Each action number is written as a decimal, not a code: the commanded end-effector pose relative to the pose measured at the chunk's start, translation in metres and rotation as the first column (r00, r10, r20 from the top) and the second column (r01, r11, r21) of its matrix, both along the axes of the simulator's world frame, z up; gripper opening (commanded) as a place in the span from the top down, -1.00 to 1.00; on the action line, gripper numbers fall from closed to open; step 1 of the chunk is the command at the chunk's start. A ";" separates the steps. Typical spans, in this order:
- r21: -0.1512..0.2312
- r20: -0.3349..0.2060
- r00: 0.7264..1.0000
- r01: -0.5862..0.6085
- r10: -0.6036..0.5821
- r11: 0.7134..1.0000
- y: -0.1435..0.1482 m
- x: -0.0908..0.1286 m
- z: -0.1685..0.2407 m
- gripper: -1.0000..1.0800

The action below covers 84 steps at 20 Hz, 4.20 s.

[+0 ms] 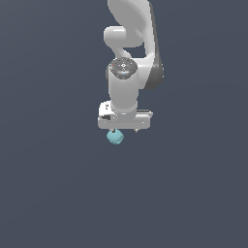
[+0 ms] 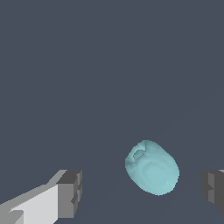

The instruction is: Pick up the object and move it to a goal position.

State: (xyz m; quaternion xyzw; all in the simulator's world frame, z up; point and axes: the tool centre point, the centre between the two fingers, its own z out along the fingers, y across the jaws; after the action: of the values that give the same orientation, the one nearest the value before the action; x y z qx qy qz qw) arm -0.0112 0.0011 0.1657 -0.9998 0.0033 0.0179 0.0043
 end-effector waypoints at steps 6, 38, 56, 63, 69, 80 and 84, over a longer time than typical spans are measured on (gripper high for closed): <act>-0.001 0.003 0.996 0.093 -0.093 0.996 -0.005 -0.006 -0.011 -0.92; -0.009 0.035 0.740 0.672 -0.671 0.741 -0.047 -0.055 -0.074 -0.92; -0.009 0.036 0.737 0.676 -0.675 0.737 -0.048 -0.056 -0.124 -0.92; -0.009 0.036 0.737 0.676 -0.675 0.737 -0.048 -0.056 -0.124 1.00; -0.007 0.036 0.737 0.675 -0.675 0.737 -0.048 -0.056 -0.123 1.00; -0.008 0.036 0.737 0.676 -0.675 0.737 -0.105 -0.061 -0.105 1.00; -0.008 0.036 0.737 0.676 -0.675 0.737 -0.121 -0.062 -0.101 1.00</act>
State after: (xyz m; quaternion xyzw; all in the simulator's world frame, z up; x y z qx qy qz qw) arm -0.0733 -0.1151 0.0633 -0.9304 0.3665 -0.0002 0.0001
